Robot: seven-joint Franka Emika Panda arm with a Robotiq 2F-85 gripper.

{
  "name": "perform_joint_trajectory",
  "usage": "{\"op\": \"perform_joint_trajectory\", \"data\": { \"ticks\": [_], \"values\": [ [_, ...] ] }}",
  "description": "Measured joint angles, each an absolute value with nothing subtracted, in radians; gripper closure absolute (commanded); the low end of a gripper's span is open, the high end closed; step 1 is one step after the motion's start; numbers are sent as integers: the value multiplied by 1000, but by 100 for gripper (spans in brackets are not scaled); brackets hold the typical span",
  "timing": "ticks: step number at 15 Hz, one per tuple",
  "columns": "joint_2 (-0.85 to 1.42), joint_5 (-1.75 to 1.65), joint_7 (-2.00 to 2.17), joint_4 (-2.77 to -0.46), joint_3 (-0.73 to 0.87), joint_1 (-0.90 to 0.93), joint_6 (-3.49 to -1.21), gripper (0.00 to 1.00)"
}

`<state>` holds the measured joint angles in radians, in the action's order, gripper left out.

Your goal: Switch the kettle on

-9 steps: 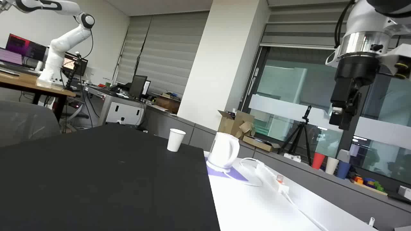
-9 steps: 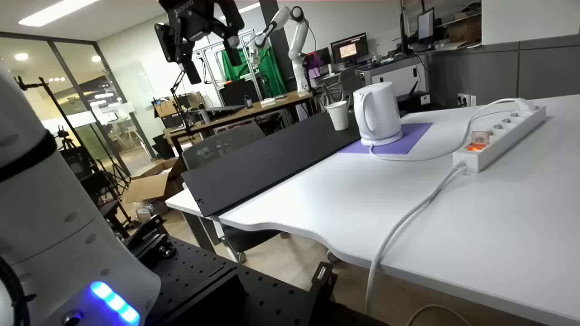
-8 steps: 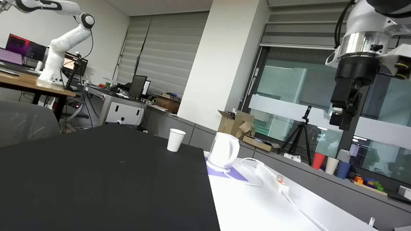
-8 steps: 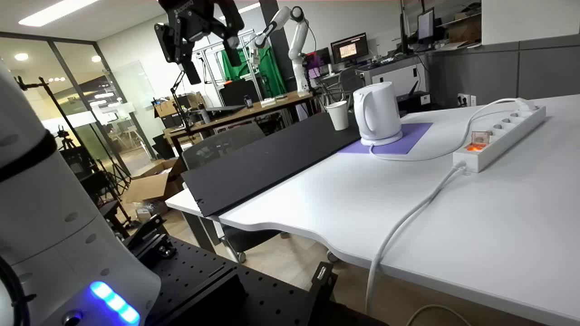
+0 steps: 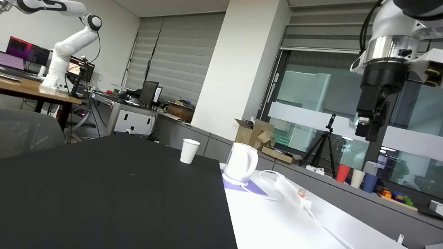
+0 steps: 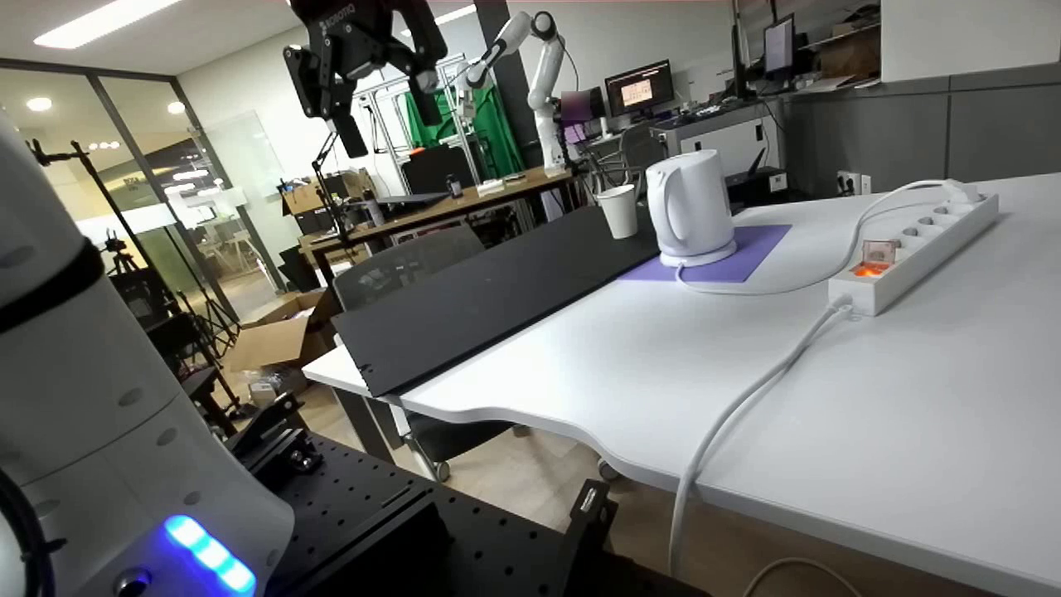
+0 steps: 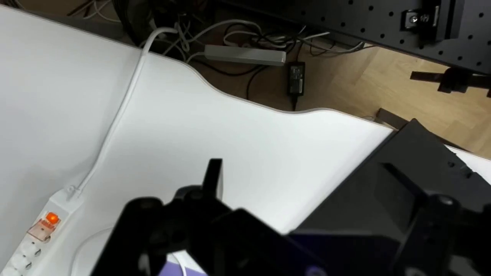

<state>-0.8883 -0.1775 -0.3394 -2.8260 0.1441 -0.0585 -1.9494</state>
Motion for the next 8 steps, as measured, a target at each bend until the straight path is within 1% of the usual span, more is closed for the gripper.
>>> {"op": "perform_joint_trajectory", "data": {
  "ticks": [3,6,7,8],
  "values": [
    [-878,-180,-335,-2817,150,-65,-1993,0],
    [-800,-192,-335,-2789,197,-101,-2187,0],
    [-758,-198,-336,-2776,215,-115,-2259,9],
    [-709,-198,-338,-2760,230,-125,-2327,27]
  ]
}}
